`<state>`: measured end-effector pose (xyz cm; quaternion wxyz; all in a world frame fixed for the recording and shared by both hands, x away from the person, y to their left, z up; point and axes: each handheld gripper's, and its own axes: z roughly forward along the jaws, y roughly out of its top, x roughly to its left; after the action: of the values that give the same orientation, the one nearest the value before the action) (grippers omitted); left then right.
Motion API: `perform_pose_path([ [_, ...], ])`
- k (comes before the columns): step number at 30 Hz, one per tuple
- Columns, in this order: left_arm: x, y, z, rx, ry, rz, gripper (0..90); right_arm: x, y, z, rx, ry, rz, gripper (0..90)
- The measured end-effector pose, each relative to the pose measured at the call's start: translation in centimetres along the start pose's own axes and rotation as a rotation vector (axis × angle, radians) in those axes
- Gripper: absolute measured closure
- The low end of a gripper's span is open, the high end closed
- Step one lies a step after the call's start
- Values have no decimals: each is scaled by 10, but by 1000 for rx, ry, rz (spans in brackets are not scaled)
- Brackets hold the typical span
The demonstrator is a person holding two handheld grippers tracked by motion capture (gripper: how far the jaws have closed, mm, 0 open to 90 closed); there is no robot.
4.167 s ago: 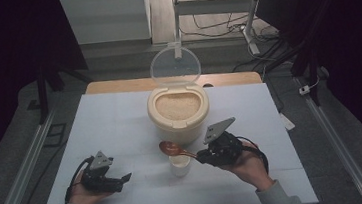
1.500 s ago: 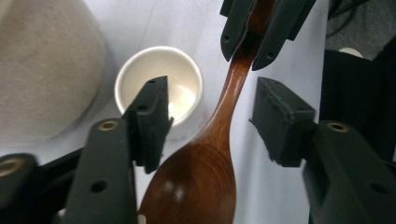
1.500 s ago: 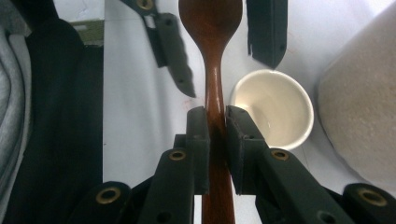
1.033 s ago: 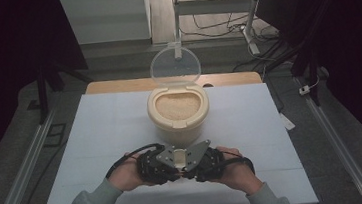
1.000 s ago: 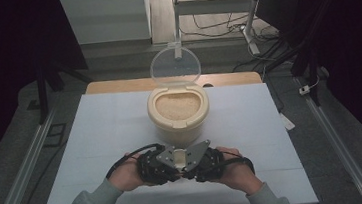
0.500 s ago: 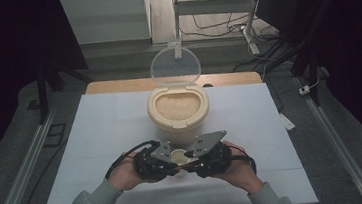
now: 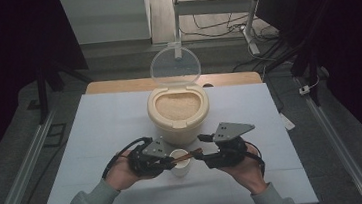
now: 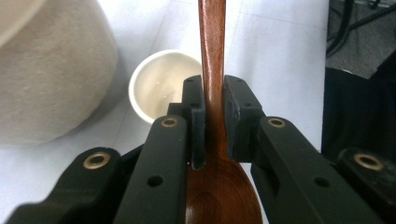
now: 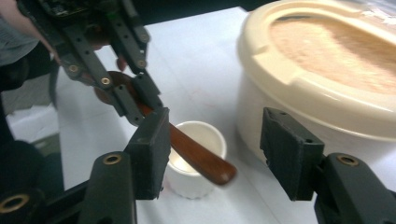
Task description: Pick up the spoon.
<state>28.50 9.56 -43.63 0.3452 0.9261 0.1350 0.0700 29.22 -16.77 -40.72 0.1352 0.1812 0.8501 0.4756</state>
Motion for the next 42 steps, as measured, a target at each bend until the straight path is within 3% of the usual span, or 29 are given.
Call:
perform_pose_path([
  [6,1,-2,-4,-31,25,-18,787,-7,-7,-10,-49,-85,88,375],
  [19,2,-5,-8,-91,78,-46,789,-11,-22,-7,-84,-64,223,326],
  [24,-2,-3,-6,-106,100,-39,789,-4,-22,2,-74,-46,235,319],
  [35,-7,0,-1,-126,107,-40,788,5,-22,14,-60,-69,278,325],
  [42,-11,2,3,-129,112,-30,789,10,-22,20,-79,-64,303,354],
])
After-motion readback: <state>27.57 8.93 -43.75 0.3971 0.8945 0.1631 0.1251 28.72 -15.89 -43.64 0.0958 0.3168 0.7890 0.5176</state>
